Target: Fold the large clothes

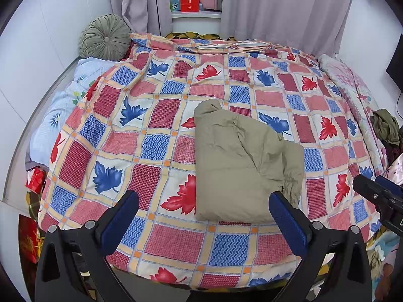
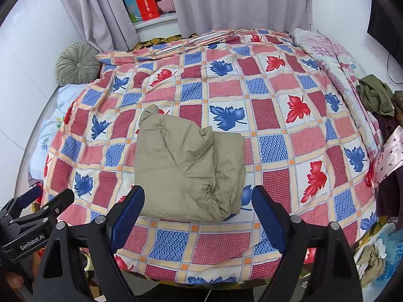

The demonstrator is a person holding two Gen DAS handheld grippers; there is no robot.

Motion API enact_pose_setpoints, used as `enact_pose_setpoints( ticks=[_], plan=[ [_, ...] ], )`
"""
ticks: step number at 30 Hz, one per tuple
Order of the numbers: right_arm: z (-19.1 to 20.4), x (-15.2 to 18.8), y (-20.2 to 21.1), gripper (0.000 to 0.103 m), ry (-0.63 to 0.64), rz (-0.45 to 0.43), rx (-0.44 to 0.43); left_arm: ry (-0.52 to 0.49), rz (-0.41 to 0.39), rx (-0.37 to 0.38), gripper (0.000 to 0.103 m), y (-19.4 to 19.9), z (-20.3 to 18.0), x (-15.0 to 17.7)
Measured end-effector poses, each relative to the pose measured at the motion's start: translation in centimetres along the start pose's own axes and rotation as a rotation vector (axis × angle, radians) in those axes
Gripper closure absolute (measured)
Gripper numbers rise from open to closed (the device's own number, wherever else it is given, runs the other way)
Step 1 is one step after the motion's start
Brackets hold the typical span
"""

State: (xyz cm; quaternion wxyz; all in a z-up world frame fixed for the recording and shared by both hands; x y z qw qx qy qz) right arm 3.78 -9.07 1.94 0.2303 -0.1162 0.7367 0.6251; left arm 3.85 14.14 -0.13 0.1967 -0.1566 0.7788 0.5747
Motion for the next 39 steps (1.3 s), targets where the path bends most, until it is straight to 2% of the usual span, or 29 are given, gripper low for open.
enact_pose_setpoints(
  ticks=[39],
  plan=[
    [0.13,0.17,0.17,0.014,-0.007,0.003,0.001,0.006,0.002,-0.005,0.0,-0.06,0.21,-0.13]
  ],
)
Point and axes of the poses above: each gripper's, at about its wrist camera, not at the fingertips, and y roughly against the way its jaws point, z to its left, x to its underside, the point moved 8 cm from there along -y, roughly the way its jaws point, and after that the axes turned 15 degrees about x, right-handed, at the moved point
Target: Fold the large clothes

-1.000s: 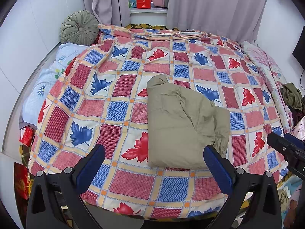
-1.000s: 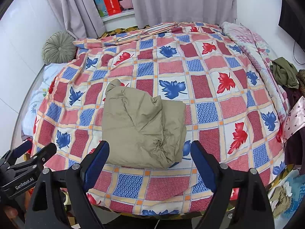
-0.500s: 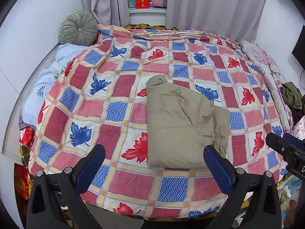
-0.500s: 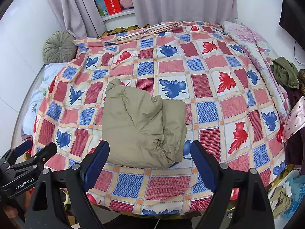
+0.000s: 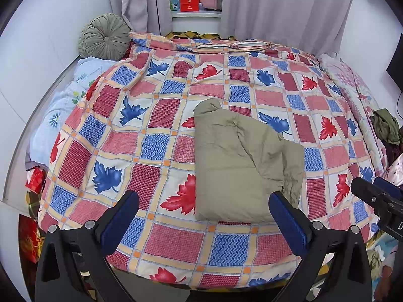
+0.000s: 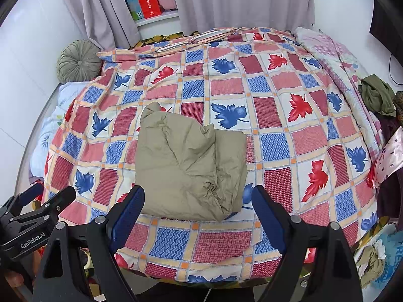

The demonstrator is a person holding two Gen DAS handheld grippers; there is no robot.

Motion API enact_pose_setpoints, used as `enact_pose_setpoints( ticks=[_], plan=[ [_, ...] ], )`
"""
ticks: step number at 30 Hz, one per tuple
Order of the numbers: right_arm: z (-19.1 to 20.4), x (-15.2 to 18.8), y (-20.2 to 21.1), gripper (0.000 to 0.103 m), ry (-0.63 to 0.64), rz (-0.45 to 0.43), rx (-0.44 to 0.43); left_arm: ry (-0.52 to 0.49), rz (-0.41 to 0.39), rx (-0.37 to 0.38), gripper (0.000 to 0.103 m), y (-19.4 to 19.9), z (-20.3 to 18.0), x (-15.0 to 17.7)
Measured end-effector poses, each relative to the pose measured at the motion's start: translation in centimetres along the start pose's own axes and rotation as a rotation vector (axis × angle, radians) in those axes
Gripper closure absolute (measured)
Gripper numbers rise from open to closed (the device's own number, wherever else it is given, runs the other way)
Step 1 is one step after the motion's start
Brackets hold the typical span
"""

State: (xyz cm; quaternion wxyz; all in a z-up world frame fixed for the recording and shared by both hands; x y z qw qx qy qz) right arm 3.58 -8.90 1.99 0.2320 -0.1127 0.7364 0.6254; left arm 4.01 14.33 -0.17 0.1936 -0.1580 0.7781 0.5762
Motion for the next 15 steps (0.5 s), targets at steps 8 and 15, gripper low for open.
enact_pose_setpoints(
  ticks=[8,15],
  plan=[
    [0.0,0.0,0.0,0.014,-0.002,0.002,0.0,-0.002,-0.004,-0.002,0.0,0.0,0.0,0.1],
    [0.0,0.0,0.0,0.014,-0.002,0.003,0.0,-0.018,-0.032,0.003,0.0,0.5,-0.4,1.2]
  ],
)
Point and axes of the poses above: each gripper's, at about its wrist camera, not at the fingertips, and y roughly against the way its jaws point, z to its left, x to its underside, the point moved 8 cm from there along -y, roughly the way its jaws point, and after that the axes turned 15 degrees about x, right-handed, at the moved point
